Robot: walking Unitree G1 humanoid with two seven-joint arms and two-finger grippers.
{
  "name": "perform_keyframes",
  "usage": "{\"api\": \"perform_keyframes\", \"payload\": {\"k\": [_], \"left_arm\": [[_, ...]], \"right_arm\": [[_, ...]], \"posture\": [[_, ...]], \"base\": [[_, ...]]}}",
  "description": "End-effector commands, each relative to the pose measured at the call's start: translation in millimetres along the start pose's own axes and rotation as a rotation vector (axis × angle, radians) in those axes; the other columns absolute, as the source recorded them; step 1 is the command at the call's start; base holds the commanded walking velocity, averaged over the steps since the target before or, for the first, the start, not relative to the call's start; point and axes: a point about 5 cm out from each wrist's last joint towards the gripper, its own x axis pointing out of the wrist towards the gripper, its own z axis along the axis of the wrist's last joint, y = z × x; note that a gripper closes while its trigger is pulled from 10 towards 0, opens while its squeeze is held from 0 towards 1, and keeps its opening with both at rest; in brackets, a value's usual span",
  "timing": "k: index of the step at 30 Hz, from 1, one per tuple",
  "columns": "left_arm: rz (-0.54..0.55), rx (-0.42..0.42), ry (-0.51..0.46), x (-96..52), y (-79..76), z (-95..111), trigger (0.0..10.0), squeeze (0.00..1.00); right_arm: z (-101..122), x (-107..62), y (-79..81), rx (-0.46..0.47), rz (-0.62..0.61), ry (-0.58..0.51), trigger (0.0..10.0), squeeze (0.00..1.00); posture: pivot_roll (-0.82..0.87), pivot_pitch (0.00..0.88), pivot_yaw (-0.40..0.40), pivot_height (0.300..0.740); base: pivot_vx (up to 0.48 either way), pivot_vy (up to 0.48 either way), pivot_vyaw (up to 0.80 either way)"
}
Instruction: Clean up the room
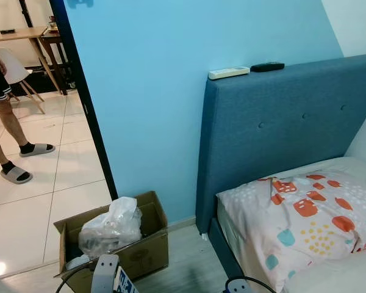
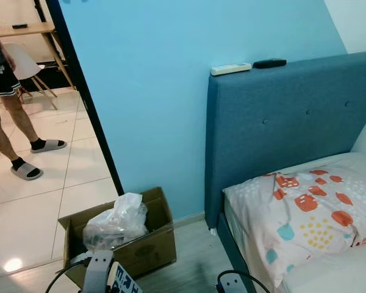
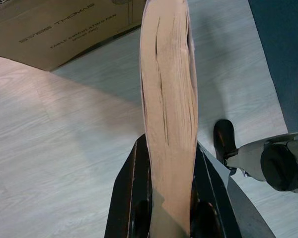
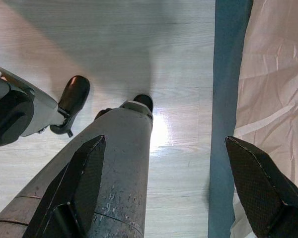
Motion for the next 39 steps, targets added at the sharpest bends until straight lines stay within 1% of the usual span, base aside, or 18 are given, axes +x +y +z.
{"api": "perform_keyframes", "payload": {"k": [1, 11, 21, 26, 28, 39], "left_arm": [[-0.003, 0.005, 0.038, -0.4, -1.3, -7.4, 10.0, 0.0], [0.01, 0.006, 0.042, -0.7, 1.4, -6.7, 10.0, 0.0], [0.01, 0.003, 0.052, -0.8, -0.1, -10.0, 10.0, 0.0], [0.009, 0.004, 0.057, -0.9, -0.6, -11.6, 10.0, 0.0], [0.009, 0.005, 0.057, -1.0, -0.3, -11.5, 10.0, 0.0], [0.012, 0.013, 0.055, -1.1, 1.4, -10.0, 10.0, 0.0]], "right_arm": [[-9.0, -0.5, 1.3, -0.001, 0.003, 0.036, 10.0, 0.0], [-13.6, -0.7, 5.1, -0.009, 0.01, 0.046, 10.0, 0.0], [-14.6, -0.7, 5.8, -0.003, 0.011, 0.047, 10.0, 0.0], [-13.2, -0.8, 6.8, -0.005, 0.031, 0.025, 10.0, 0.0], [-12.0, -0.8, 8.6, -0.011, 0.054, 0.012, 10.0, 0.0], [-11.6, -0.7, 9.9, -0.02, 0.06, 0.01, 10.0, 0.0]], "posture": [[0.02, 0.0, 0.003, 0.74], [0.03, 0.0, 0.002, 0.74], [0.02, 0.0, 0.004, 0.74], [0.02, 0.0, 0.002, 0.74], [0.03, 0.0, -0.001, 0.74], [0.03, 0.0, -0.001, 0.74]], "base": [[0.0, 0.0, 0.0], [0.0, 0.0, 0.0], [0.0, 0.0, 0.0], [0.0, 0.0, 0.0], [0.0, 0.0, 0.75], [0.0, 0.0, 0.75]]}}
